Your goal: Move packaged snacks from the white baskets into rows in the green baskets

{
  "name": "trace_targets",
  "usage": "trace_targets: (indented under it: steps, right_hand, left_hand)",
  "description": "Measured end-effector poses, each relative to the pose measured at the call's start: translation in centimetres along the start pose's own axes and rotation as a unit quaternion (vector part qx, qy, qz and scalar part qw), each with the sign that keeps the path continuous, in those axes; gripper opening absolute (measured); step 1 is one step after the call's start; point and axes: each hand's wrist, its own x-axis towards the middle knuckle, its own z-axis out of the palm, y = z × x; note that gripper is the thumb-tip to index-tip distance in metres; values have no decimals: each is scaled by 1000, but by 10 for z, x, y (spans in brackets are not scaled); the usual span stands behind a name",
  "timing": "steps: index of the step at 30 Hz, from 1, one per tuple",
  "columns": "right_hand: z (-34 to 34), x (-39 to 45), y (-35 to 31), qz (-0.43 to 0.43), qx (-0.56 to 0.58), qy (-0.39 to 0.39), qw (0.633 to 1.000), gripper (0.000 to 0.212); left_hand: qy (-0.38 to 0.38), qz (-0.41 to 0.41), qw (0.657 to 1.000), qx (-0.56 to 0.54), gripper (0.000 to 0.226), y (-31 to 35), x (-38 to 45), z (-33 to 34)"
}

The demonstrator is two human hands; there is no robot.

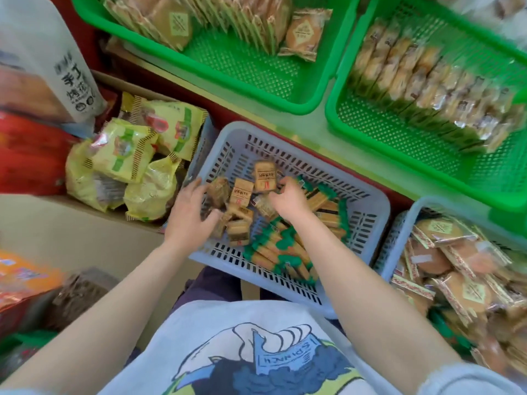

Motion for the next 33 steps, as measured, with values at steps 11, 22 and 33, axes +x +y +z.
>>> trace_targets:
  steps: [11, 22, 33]
  right_hand:
    - [32, 36, -25, 135, 45, 78, 987, 76]
    - [-1, -35, -7, -14, 155, -150, 976, 29]
    - [24, 2, 19, 172, -10, 4, 985, 65]
  left_hand:
    - [-66, 27, 997, -25, 65, -11, 1, -13]
    - [-106, -115, 902, -402, 74, 17, 5, -10]
    - [-102, -175, 843, -498, 53, 1, 7, -13]
